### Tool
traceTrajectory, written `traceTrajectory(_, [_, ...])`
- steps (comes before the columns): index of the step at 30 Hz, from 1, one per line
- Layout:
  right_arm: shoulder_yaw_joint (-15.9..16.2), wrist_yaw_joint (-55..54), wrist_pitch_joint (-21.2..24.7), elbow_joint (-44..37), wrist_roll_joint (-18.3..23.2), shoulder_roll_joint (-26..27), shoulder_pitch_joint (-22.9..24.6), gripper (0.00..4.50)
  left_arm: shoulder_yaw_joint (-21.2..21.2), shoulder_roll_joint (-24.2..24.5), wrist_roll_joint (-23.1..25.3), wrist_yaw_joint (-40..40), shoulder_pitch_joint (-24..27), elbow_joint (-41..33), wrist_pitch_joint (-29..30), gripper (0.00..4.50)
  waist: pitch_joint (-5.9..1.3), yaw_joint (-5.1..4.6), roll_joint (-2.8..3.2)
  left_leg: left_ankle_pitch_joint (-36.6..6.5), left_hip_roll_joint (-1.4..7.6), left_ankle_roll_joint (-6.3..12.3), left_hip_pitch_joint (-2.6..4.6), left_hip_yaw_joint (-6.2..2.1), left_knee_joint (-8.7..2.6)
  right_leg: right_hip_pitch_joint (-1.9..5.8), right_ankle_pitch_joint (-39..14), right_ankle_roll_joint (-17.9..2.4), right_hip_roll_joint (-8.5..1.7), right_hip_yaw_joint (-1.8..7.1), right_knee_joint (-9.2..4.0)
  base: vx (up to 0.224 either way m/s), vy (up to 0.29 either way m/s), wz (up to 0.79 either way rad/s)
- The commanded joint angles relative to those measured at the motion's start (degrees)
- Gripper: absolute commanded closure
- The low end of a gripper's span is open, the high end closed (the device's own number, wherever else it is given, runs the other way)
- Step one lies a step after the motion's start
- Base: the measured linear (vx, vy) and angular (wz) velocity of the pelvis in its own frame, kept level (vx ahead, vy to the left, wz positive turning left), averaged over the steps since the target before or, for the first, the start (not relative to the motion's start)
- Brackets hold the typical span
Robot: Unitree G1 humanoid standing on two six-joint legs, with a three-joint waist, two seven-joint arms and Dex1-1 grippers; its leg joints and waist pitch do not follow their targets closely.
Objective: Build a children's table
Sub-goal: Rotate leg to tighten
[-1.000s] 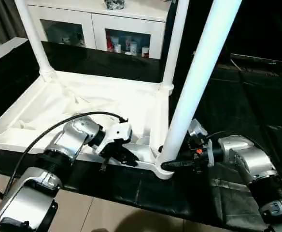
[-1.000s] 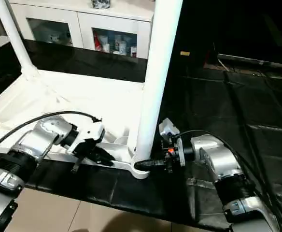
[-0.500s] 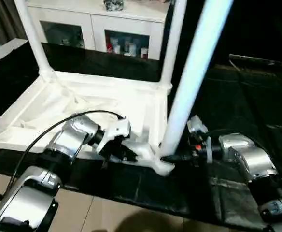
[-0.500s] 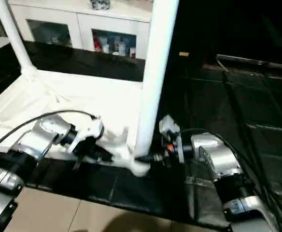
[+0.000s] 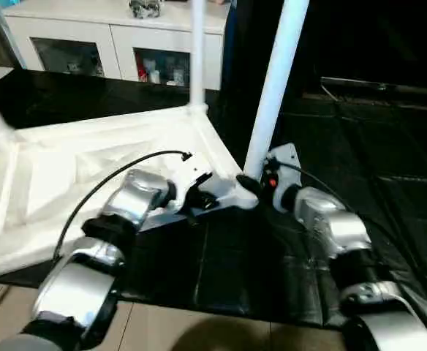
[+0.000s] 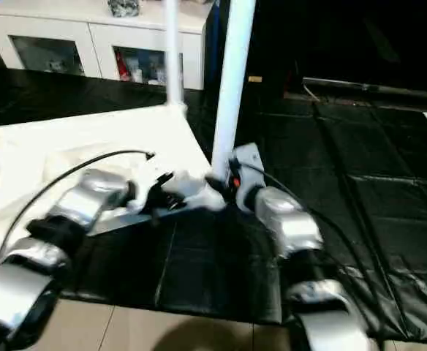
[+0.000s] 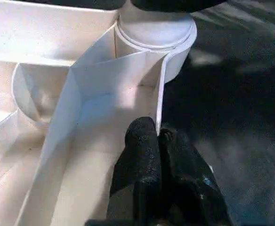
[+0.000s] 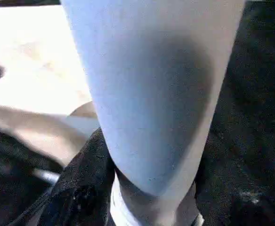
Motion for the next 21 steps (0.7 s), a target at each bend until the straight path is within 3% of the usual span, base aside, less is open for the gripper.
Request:
traceTrajectory(1, [2.8, -0.1, 1.5, 2.0, 1.3, 4.6, -0.5, 2.51, 1.6, -3.3, -2.4, 4.1, -2.4, -0.2, 0.1, 4.5, -3.79, 0.22, 0.18, -10.0, -1.44, 0.75, -0.86, 0.87, -3.71, 3.73, -15.6, -9.9, -1.85, 2.11, -3.93, 0.0, 0.0, 0.0])
traceTrajectory(6, [4.2, 3.6, 0.0, 1.0, 1.3, 4.8, -0.1, 2.51, 1.2, -3.3, -2.1, 3.6, -2.4, -0.1, -0.9, 4.5, -3.93, 0.29, 0.17, -7.6, -1.4, 2.38, -0.82, 1.11, -3.56, 4.06, -7.8, -12.7, -1.79, 2.29, -3.22, 0.0, 0.0, 0.0])
traceTrajectory(9, [2.9, 3.2, -0.6, 0.9, 1.9, 5.0, 0.0, 1.81, 1.3, -3.2, -1.7, 3.5, -2.4, 0.1, -1.4, 4.5, -3.77, 0.37, 0.16, -8.1, -1.43, 2.72, -0.81, 1.18, -3.61, 4.14, -8.8, -12.9, -1.93, 2.34, -3.41, 0.0, 0.0, 0.0])
traceTrajectory(12, [2.3, 5.0, -0.7, 0.5, 2.3, 3.5, 0.7, 1.59, 1.4, -2.5, -1.6, 2.4, -2.0, -0.1, -2.0, 4.5, -3.68, 0.39, 0.2, -9.4, -1.39, 2.6, -0.76, 1.17, -3.68, 4.15, -11.1, -12.2, -1.98, 2.34, -3.69, 0.0, 0.0, 0.0])
traceTrajectory(21, [2.7, 15.0, -0.3, -2.9, 3.7, -3.7, 4.2, 0.78, 0.5, -0.2, -1.5, -2.2, -1.5, -0.5, -3.5, 4.5, -3.86, 0.89, 0.07, -7.6, -1.31, 3.95, -0.9, 1.19, -3.47, 4.44, -6.3, -13.7, -1.95, 2.4, -3.14, 0.0, 0.0, 0.0])
